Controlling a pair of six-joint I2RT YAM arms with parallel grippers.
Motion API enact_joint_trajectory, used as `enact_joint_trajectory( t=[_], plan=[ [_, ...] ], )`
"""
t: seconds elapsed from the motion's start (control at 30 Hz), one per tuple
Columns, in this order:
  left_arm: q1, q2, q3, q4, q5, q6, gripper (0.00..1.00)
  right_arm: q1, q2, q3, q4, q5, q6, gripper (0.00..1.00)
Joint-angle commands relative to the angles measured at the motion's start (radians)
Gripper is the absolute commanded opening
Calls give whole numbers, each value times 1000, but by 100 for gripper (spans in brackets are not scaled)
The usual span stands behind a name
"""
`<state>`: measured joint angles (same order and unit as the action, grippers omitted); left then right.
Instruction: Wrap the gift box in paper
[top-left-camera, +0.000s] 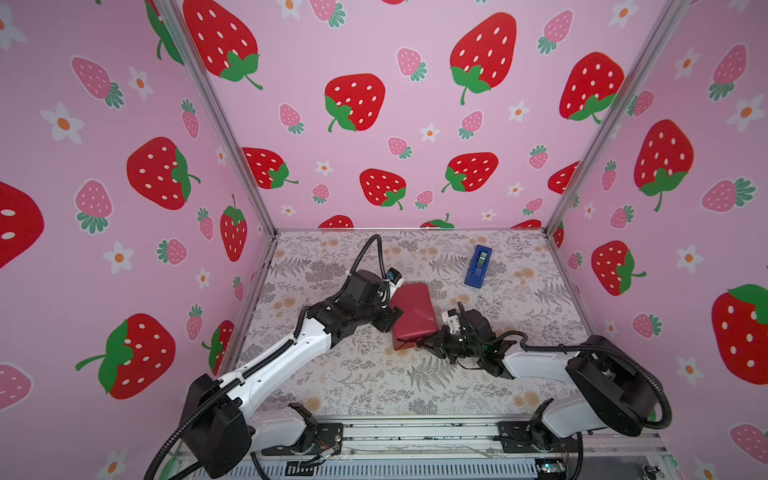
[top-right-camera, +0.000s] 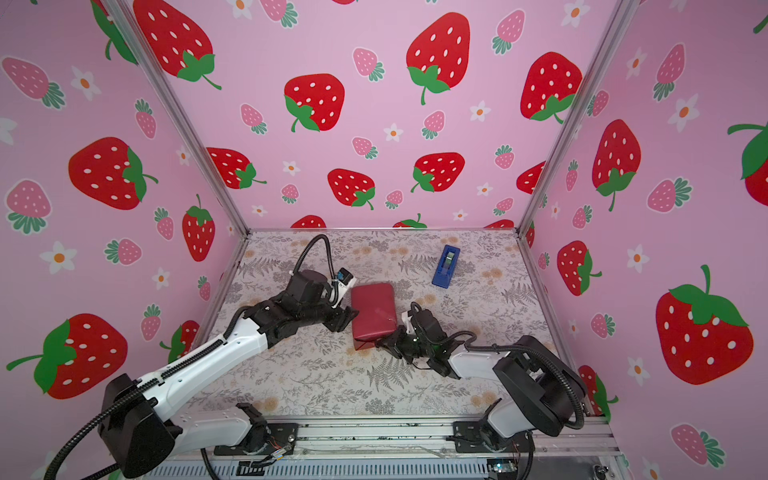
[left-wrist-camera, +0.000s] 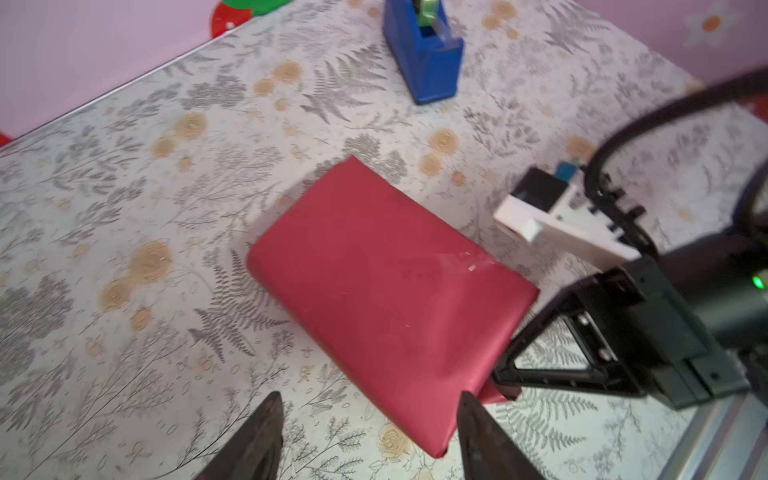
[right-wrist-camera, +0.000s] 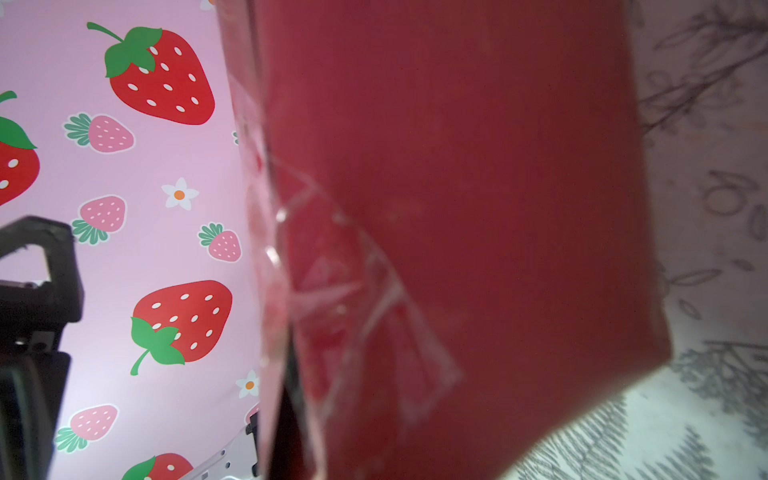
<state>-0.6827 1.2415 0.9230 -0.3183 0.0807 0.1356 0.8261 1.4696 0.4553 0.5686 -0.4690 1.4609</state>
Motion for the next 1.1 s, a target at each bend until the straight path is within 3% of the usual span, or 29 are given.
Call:
enact_joint_trajectory(
  t=[0.0,0.13,0.37,0.73,1.07],
  plan=[
    [-87,-55,-137,188,8,275,76,-2,-31,-10,33,9,3,0],
    [-113,-89,-271,334,-16,426,86,-2,-40,-14,30,8,3,0],
    [-115,-28,-359,565,-114,539,89,-2,-46,-20,34,10,6,0],
    [-117,84,-328,524,-17,659,90,-1,-42,-14,34,9,7,0],
    [-121,160,-341,598,-66,666,90,0,-35,-5,33,2,7,0]
  ],
)
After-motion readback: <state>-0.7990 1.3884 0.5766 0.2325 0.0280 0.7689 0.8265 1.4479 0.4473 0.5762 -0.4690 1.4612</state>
